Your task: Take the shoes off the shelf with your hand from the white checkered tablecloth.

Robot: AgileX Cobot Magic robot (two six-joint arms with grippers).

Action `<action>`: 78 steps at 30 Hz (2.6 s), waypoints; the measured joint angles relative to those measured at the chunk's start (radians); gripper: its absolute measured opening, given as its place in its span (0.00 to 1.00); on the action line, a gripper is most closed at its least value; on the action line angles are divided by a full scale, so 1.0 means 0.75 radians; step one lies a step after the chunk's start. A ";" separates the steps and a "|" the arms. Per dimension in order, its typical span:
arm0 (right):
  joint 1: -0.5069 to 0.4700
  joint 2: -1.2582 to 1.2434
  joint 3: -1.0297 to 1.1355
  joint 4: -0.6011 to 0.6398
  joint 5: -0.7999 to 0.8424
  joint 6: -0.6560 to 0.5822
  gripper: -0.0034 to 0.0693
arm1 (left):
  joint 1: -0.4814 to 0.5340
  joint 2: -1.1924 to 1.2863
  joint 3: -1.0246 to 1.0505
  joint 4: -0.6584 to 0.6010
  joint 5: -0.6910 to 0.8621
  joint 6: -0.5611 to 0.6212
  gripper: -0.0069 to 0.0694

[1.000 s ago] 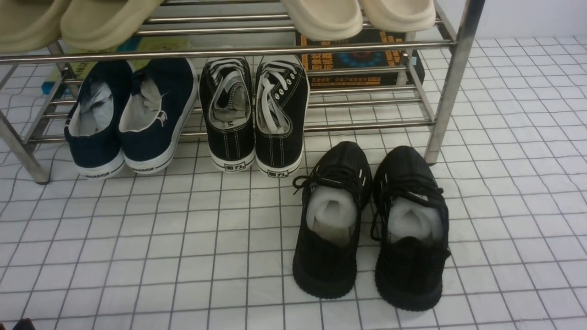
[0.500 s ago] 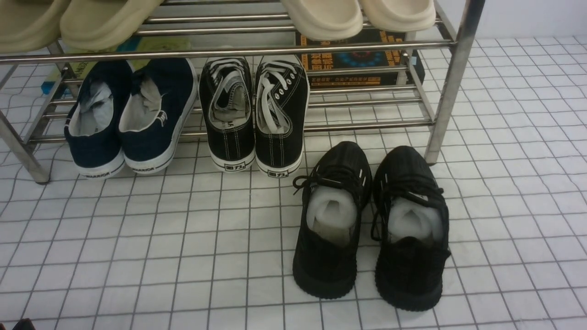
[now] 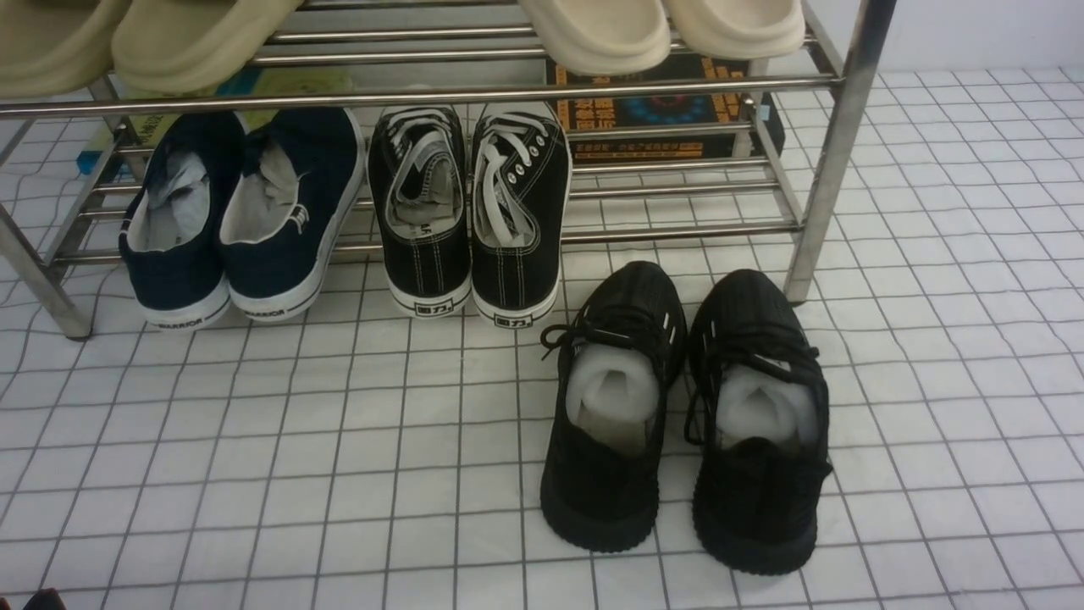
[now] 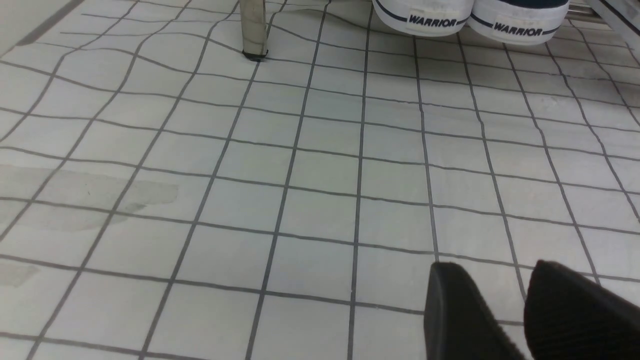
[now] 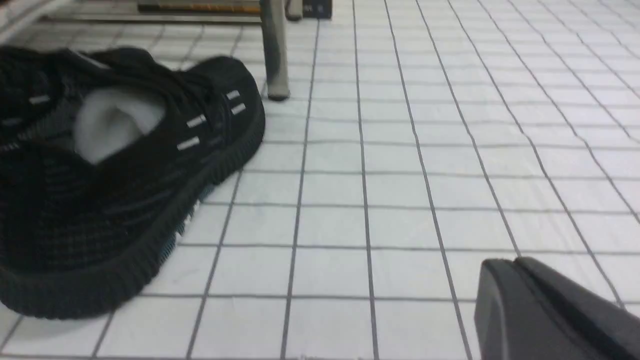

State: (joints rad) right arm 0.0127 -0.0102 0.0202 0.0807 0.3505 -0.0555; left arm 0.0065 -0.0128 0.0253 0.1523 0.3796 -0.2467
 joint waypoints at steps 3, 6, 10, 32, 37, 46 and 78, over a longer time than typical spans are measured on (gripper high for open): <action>-0.001 -0.001 -0.003 -0.005 0.035 0.002 0.07 | 0.000 0.000 0.000 0.000 0.000 0.000 0.40; -0.001 -0.001 -0.007 -0.008 0.045 0.002 0.08 | 0.000 0.000 0.000 0.000 0.000 0.000 0.40; -0.001 -0.001 -0.007 -0.010 0.048 0.002 0.08 | 0.000 0.000 0.000 0.000 0.000 0.000 0.40; -0.011 -0.001 -0.007 -0.012 0.049 0.002 0.11 | 0.000 0.000 0.000 0.000 0.000 0.000 0.40; -0.011 -0.001 -0.007 -0.012 0.049 0.002 0.12 | 0.000 0.000 0.000 0.000 0.000 0.000 0.40; -0.011 -0.001 -0.007 -0.011 0.049 0.002 0.13 | 0.000 0.000 0.000 0.000 0.000 0.000 0.40; -0.011 -0.001 -0.007 -0.013 0.049 0.002 0.16 | 0.000 0.000 0.000 0.000 0.000 0.000 0.40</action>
State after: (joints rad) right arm 0.0042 -0.0109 0.0149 0.0707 0.3874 -0.0536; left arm 0.0065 -0.0128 0.0253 0.1523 0.3796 -0.2467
